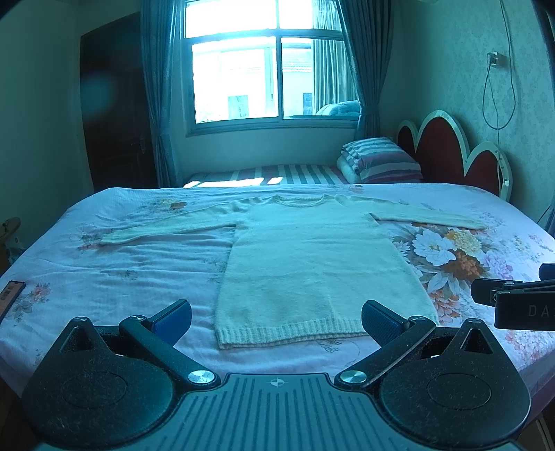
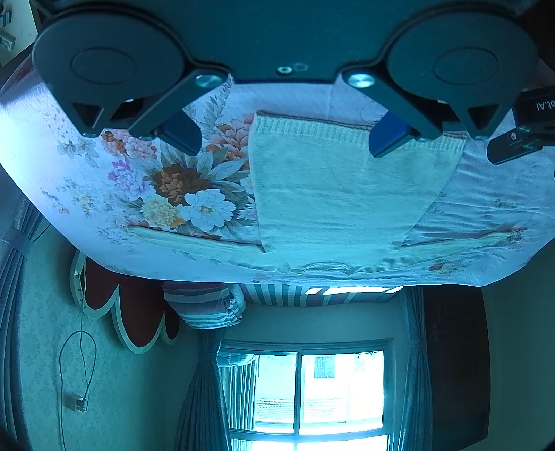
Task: Fold small clothes
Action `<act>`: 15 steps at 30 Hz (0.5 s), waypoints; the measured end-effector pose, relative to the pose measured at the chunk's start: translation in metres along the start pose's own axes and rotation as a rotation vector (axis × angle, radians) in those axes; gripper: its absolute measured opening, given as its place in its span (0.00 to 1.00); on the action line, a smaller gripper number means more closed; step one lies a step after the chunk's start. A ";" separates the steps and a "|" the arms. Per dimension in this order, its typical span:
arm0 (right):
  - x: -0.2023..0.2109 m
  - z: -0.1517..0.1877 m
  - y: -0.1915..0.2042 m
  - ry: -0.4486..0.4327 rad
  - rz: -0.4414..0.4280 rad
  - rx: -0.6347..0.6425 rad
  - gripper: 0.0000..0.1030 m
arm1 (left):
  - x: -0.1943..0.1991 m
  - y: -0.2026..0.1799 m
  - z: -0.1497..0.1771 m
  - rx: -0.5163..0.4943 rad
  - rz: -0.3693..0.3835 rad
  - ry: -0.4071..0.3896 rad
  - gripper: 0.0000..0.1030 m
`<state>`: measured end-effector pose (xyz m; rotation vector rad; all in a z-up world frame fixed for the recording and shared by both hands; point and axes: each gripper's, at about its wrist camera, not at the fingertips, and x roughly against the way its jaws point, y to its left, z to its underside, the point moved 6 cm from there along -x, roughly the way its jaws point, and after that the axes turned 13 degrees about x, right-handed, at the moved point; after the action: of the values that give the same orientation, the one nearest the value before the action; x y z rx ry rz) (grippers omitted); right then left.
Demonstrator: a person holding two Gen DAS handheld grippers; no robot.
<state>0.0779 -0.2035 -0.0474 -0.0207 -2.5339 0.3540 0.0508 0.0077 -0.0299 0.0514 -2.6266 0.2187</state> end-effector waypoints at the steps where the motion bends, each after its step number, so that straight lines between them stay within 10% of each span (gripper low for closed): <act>1: 0.000 0.000 0.000 0.000 -0.001 0.000 1.00 | 0.000 0.000 0.000 0.001 0.000 0.000 1.00; 15: 0.000 0.000 -0.001 -0.002 -0.004 0.003 1.00 | 0.000 0.001 -0.001 0.000 -0.009 -0.004 1.00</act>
<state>0.0780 -0.2045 -0.0477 -0.0137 -2.5346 0.3561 0.0508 0.0088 -0.0292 0.0638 -2.6302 0.2154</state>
